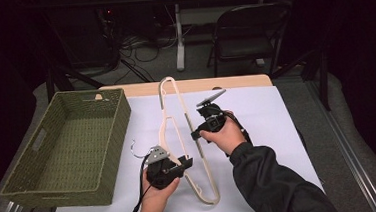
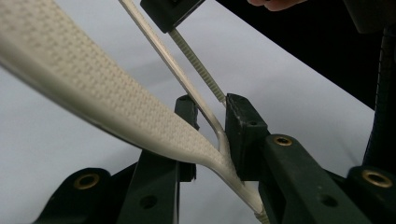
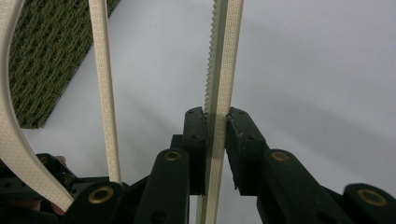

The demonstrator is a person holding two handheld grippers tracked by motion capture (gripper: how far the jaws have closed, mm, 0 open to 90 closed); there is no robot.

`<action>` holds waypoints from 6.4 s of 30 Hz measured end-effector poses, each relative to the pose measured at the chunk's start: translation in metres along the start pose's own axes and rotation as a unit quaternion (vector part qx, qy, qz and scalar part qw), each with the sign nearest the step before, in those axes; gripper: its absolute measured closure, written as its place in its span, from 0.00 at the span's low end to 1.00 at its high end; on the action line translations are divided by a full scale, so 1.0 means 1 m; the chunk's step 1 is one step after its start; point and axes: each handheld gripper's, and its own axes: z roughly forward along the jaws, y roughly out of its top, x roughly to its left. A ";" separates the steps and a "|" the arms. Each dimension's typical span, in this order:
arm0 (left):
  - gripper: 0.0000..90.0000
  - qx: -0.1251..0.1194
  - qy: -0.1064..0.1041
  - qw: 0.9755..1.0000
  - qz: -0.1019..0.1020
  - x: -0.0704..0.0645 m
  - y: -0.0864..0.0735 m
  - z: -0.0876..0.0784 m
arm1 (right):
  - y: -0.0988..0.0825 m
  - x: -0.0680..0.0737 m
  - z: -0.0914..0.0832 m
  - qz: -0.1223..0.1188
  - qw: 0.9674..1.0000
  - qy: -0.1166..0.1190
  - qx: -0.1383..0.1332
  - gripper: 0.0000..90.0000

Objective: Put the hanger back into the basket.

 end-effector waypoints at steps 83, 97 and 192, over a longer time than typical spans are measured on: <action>0.97 -0.040 -0.007 0.996 -0.078 0.028 0.043 -0.023 | -0.008 -0.004 -0.011 0.050 0.994 0.061 -0.069 0.73; 0.97 -0.040 0.008 0.994 -0.098 0.045 0.057 -0.036 | -0.020 -0.014 -0.016 0.020 0.997 0.024 -0.070 0.63; 0.97 0.259 0.220 0.935 0.104 0.165 0.135 -0.246 | -0.077 -0.056 -0.051 -0.026 0.992 -0.097 -0.073 0.53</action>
